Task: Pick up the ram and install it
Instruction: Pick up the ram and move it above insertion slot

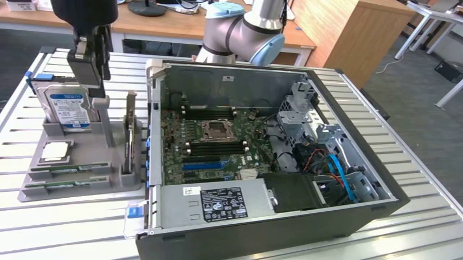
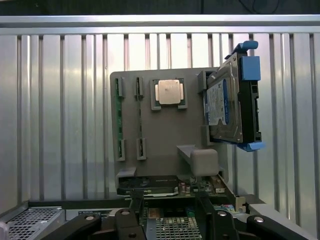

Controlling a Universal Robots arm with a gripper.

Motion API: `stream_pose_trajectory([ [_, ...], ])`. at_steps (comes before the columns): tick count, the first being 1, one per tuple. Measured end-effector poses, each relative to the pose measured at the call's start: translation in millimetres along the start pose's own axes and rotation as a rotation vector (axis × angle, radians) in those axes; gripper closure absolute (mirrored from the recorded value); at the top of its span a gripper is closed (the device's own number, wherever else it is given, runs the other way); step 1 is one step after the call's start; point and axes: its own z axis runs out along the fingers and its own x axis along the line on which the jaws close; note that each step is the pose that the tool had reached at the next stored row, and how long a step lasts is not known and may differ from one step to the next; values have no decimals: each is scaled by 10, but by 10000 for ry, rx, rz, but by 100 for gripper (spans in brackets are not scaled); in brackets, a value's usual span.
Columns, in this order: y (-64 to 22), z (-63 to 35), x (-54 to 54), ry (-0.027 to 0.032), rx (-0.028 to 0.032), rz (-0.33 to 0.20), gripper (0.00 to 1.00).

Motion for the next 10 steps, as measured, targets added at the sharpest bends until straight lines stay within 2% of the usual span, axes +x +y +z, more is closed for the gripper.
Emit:
stream_pose_trajectory([
  [8, 0, 19, 1, 0, 2, -7, 47],
  [10, 23, 22, 1, -2, 3, -6, 47],
])
